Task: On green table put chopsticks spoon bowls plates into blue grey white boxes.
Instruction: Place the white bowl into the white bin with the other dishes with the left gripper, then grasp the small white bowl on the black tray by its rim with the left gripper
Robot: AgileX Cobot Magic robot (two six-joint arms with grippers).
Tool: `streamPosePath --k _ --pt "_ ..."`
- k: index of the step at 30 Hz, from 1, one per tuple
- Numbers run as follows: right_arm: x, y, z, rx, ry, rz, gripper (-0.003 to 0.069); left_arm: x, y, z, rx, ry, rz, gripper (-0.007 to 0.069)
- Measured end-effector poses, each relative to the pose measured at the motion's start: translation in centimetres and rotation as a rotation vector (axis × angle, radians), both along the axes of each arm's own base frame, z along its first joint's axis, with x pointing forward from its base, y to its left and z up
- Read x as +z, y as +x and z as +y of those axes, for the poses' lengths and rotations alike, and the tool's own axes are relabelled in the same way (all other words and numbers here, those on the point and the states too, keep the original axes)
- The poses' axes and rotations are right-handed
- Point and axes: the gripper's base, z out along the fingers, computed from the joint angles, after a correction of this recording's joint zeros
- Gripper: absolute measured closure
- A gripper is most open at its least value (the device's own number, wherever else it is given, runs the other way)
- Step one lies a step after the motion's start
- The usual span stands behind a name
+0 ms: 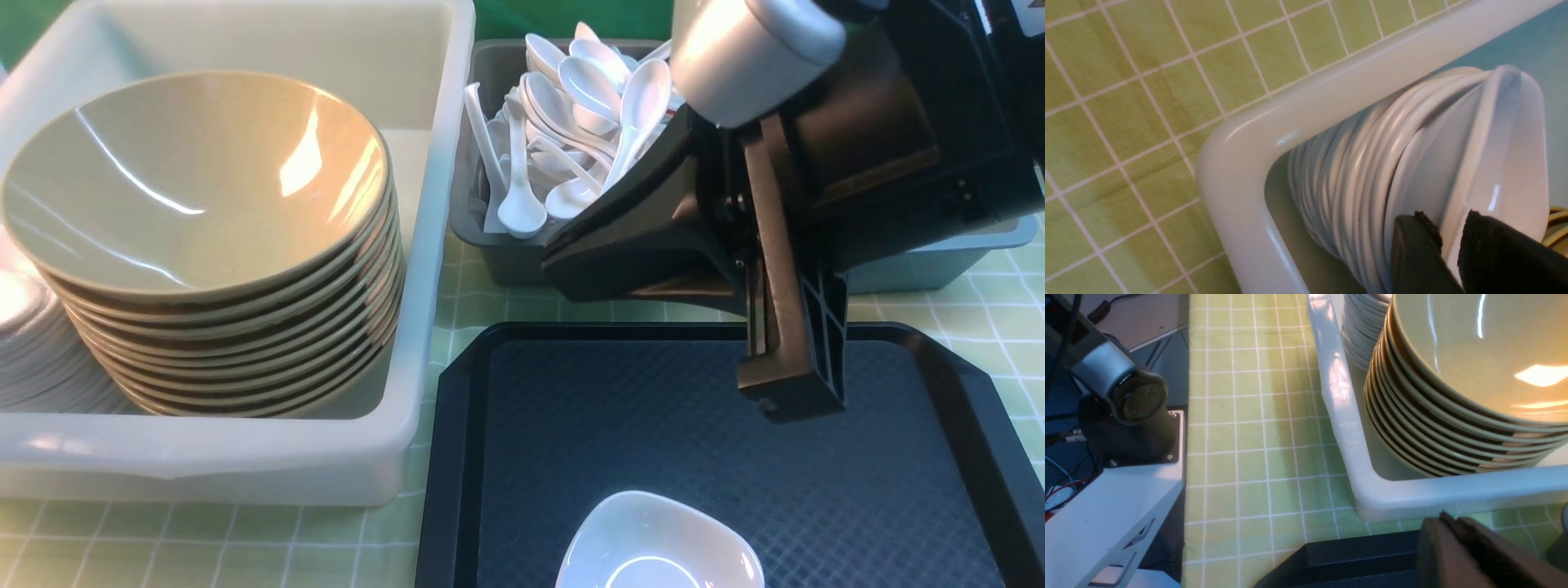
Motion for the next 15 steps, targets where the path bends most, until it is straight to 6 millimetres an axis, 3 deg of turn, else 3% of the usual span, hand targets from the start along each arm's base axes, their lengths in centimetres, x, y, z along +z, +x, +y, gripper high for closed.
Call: streamPosePath --k 5,6,7,8,11,13,15 --pt "0.0 0.0 0.0 0.000 0.000 0.000 0.0615 -0.2 0.3 -0.3 -0.019 0.009 0.018 0.0322" --pt "0.0 0.0 0.0 0.000 -0.001 -0.001 0.0613 0.0 0.4 -0.4 -0.029 0.029 0.028 0.0244" --pt "0.0 0.0 0.0 0.000 -0.001 -0.001 0.0613 0.0 0.3 -0.4 -0.029 0.031 0.029 0.0236" --pt "0.0 0.0 0.0 -0.002 -0.007 -0.003 0.0612 0.1 0.3 -0.3 -0.036 0.059 0.042 0.0168" --pt "-0.1 0.1 -0.5 -0.028 -0.033 0.004 0.0612 0.9 -0.2 0.0 -0.052 0.121 0.102 0.0064" --pt "0.0 0.1 -1.3 -0.061 -0.056 0.011 0.0612 1.7 -0.4 -0.4 -0.091 0.155 0.125 0.0029" --pt "0.3 0.0 -2.3 -0.100 -0.066 0.021 0.0612 2.8 -0.3 -2.2 -0.187 0.195 0.111 0.0014"
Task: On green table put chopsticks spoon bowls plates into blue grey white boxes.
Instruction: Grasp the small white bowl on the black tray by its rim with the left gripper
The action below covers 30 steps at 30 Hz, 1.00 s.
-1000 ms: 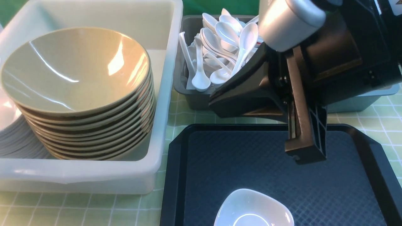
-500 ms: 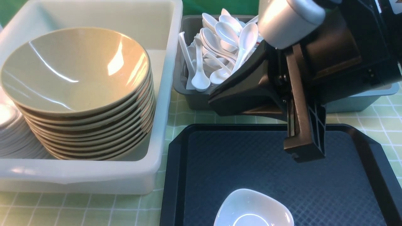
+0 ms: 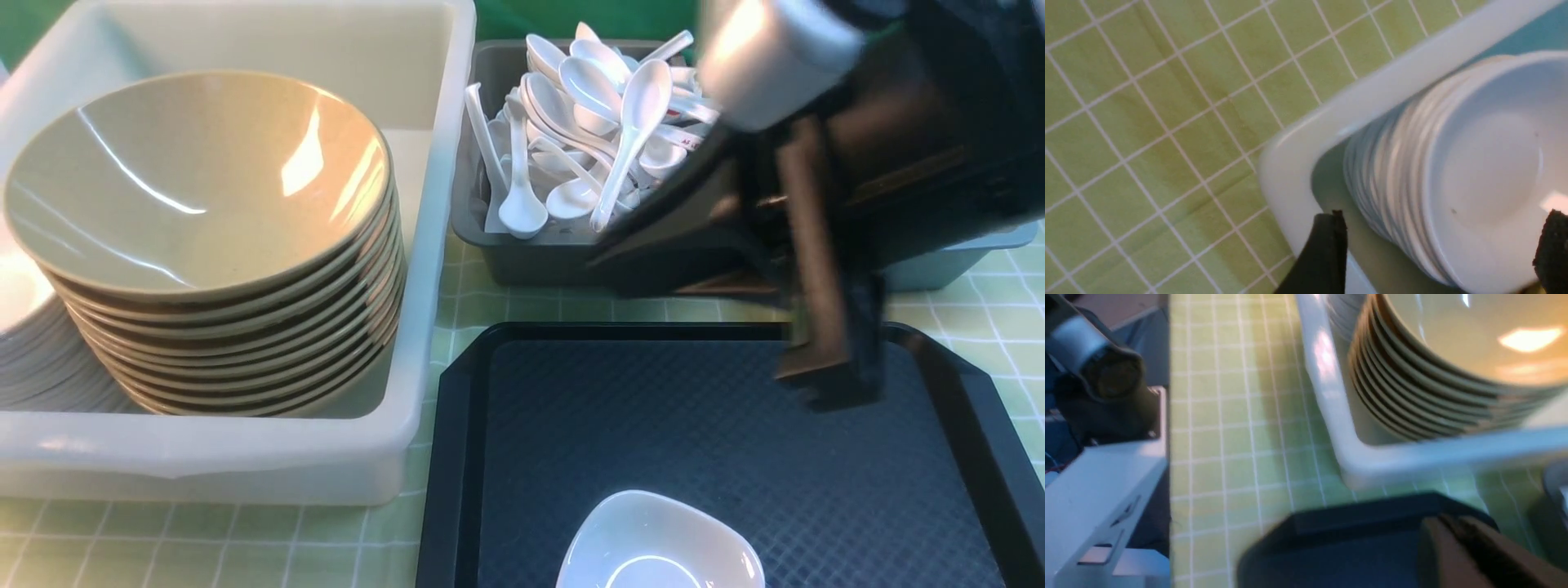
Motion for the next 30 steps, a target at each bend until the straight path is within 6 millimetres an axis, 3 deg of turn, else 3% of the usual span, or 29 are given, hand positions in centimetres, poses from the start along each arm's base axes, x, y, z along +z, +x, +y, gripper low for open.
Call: streamPosePath --k 1,4,7,8,13,14,18,19,20,22,23,30 --pt "0.1 -0.1 -0.4 -0.013 -0.003 0.000 0.0612 0.4 0.1 -0.9 -0.053 0.009 -0.009 0.0010" --pt "0.1 -0.9 -2.4 -0.077 0.004 0.005 0.0612 2.3 0.5 -6.9 -0.398 0.029 -0.095 0.0016" --pt "-0.4 -1.9 -3.5 -0.105 0.004 0.015 0.0612 3.3 0.3 -11.3 -0.661 0.024 -0.159 0.0030" --pt "-1.1 -2.7 -4.2 -0.114 -0.002 0.024 0.0609 3.7 -0.1 -14.2 -0.854 0.009 -0.197 0.0049" --pt "-2.0 -5.5 -6.0 -0.121 0.008 0.008 0.0601 3.7 -1.9 -23.3 -1.371 -0.083 -0.255 0.0111" --pt "-2.0 -5.6 -6.1 -0.121 0.008 0.005 0.0601 3.6 -1.9 -23.7 -1.386 -0.087 -0.256 0.0113" --pt "-1.1 -7.6 -7.3 -0.126 0.050 -0.048 0.0597 0.2 -1.1 -30.6 -1.622 -0.130 -0.176 0.0160" --pt "-1.1 -7.6 -7.3 -0.126 0.050 -0.048 0.0597 -0.1 -1.0 -30.9 -1.629 -0.133 -0.168 0.0160" --pt "-0.8 -8.0 -7.6 -0.136 0.067 -0.049 0.0594 -2.5 -0.1 -33.1 -1.708 -0.125 -0.098 0.0169" --pt "-0.8 -8.2 -7.7 -0.137 0.071 -0.049 0.0593 -4.0 0.3 -34.4 -1.754 -0.118 -0.056 0.0179" --pt "-0.8 -8.4 -7.8 -0.133 0.065 -0.041 0.0590 -6.4 1.2 -36.4 -1.821 -0.109 0.021 0.0183" --pt "-1.3 -8.9 -7.9 -0.109 0.022 0.020 0.0582 -12.5 5.3 -40.0 -1.877 -0.103 0.265 0.0230"
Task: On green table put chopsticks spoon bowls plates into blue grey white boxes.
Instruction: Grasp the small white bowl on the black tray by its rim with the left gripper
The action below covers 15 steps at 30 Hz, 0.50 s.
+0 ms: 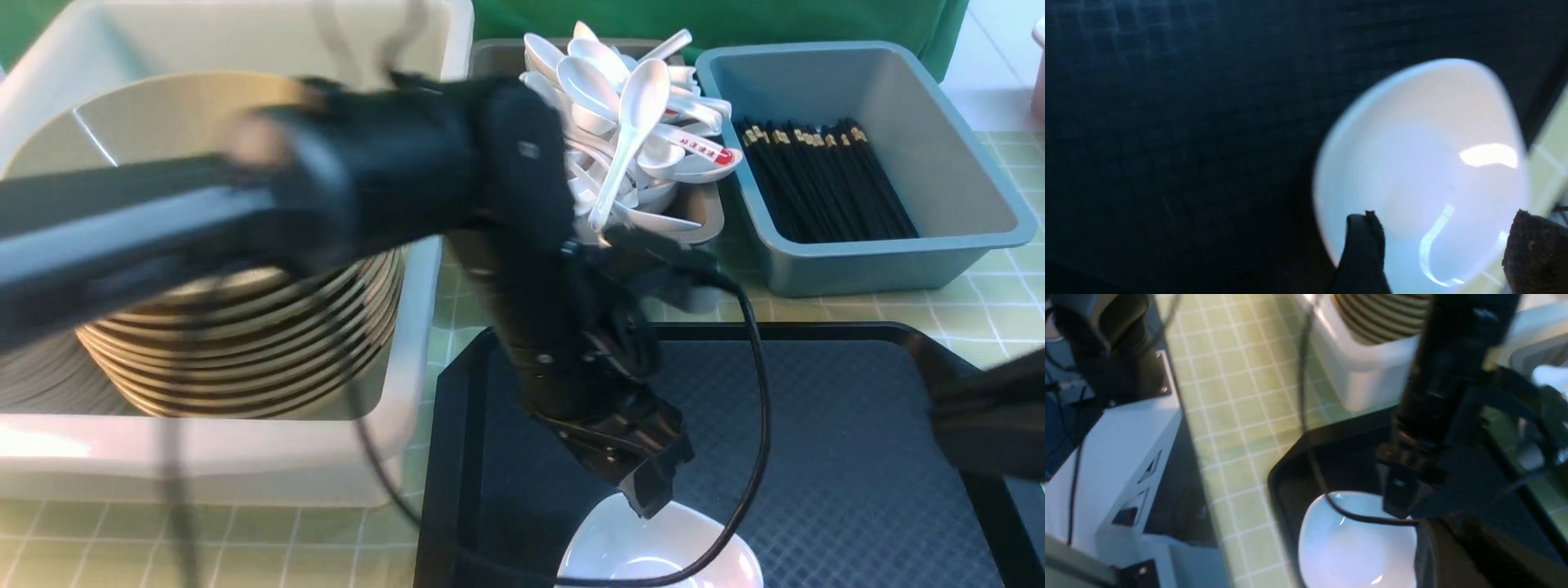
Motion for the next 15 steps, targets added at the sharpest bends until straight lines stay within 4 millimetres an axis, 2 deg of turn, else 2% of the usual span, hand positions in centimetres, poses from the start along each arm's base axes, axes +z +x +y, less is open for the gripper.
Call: streamPosePath --k 3,6,12,14,15 --pt "-0.1 -0.1 0.0 0.006 -0.009 0.010 0.0580 -1.4 0.7 -0.5 0.007 0.033 0.018 0.0232" --pt "-0.1 -0.1 0.0 0.009 -0.014 0.015 0.0580 -3.8 1.4 -0.8 0.028 0.093 0.051 0.0232" --pt "-0.2 -0.2 -0.1 0.012 -0.018 0.021 0.0577 -5.6 1.7 -1.1 0.057 0.117 0.095 0.0232" --pt "-0.2 -0.2 -0.1 0.013 -0.019 0.022 0.0574 -6.4 1.7 -1.4 0.073 0.111 0.131 0.0270" --pt "-0.2 -0.2 -0.1 0.013 -0.019 0.022 0.0572 -6.9 1.6 -1.5 0.077 0.112 0.148 0.0312"
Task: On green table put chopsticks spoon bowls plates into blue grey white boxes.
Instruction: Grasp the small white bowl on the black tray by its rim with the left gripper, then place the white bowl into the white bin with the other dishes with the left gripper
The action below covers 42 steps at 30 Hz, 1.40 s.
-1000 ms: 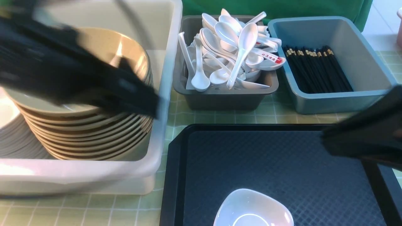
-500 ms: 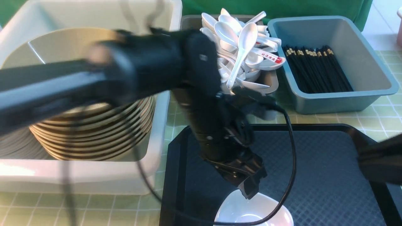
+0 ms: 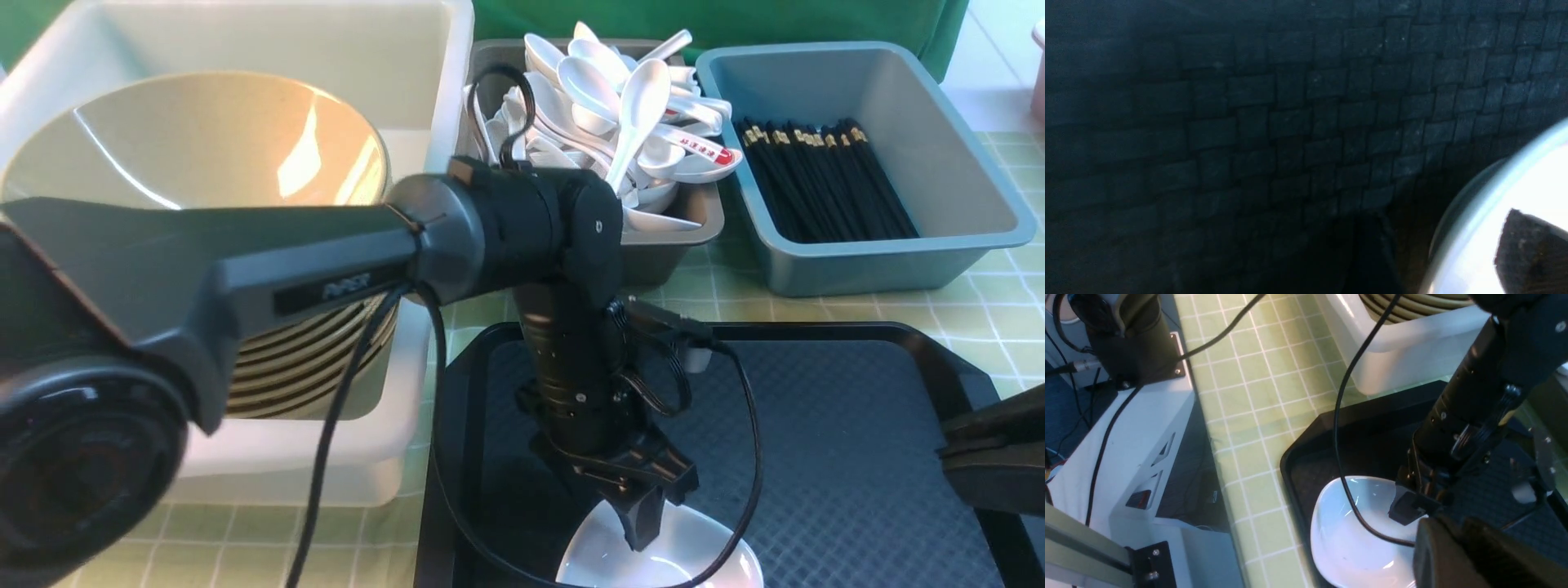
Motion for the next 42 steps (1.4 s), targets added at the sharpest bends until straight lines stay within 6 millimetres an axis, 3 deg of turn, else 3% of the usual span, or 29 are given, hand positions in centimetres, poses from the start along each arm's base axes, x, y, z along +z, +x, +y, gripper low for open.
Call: streamPosePath --k 7,12,15,16,19,22,24,26,28,29,30,31,32,33,36,39,42 --pt "0.0 0.0 0.0 0.000 0.000 0.000 0.0568 -0.7 -0.3 0.0 0.010 0.017 0.069 0.0567" --pt "0.0 0.0 0.0 -0.001 0.002 -0.002 0.0564 0.8 -0.5 0.1 0.017 -0.001 0.053 0.0595" --pt "0.0 0.3 0.1 -0.016 0.018 -0.017 0.0559 4.2 -0.6 0.8 0.052 -0.036 -0.024 0.0610" --pt "0.0 0.3 0.1 -0.019 0.022 -0.022 0.0559 4.5 -0.6 0.9 0.057 -0.040 -0.029 0.0610" --pt "0.2 0.8 0.2 -0.046 0.059 -0.060 0.0559 11.2 -0.6 3.6 0.162 -0.176 -0.125 0.0610" --pt "0.7 1.6 0.7 -0.069 0.114 -0.118 0.0559 18.4 0.0 9.6 0.344 -0.338 -0.251 0.0610" --pt "0.8 2.3 1.2 -0.058 0.135 -0.146 0.0558 21.8 -0.5 13.6 0.454 -0.404 -0.339 0.0610" --pt "0.7 3.2 2.2 -0.011 0.155 -0.144 0.0557 24.9 -1.2 19.4 0.623 -0.426 -0.462 0.0610" --pt "0.6 4.1 3.1 0.030 0.166 -0.133 0.0556 26.9 -2.6 23.1 0.746 -0.419 -0.557 0.0610" --pt "0.6 4.9 3.9 0.058 0.176 -0.127 0.0557 28.1 -3.7 26.6 0.878 -0.387 -0.634 0.0610" --pt "0.6 4.9 3.9 0.058 0.176 -0.127 0.0557 28.2 -4.0 27.1 0.897 -0.381 -0.647 0.0610" --pt "0.7 6.2 5.0 0.081 0.195 -0.105 0.0557 29.1 -6.0 30.6 1.059 -0.312 -0.731 0.0610" --pt "0.6 7.0 5.6 0.093 0.201 -0.089 0.0555 29.3 -7.3 32.4 1.168 -0.261 -0.768 0.0610" --pt "0.6 7.0 5.6 0.093 0.201 -0.089 0.0555 29.3 -7.6 32.7 1.183 -0.256 -0.776 0.0610" --pt "0.5 8.9 7.2 0.124 0.205 -0.045 0.0550 28.4 -10.4 36.8 1.544 -0.110 -0.838 0.0610" --pt "0.2 9.6 8.1 0.152 0.198 -0.014 0.0549 27.1 -10.4 38.7 1.721 -0.013 -0.802 0.0610" --pt "-0.4 9.7 9.0 0.189 0.182 0.019 0.0545 24.2 -8.4 41.4 1.908 0.123 -0.667 0.0610"
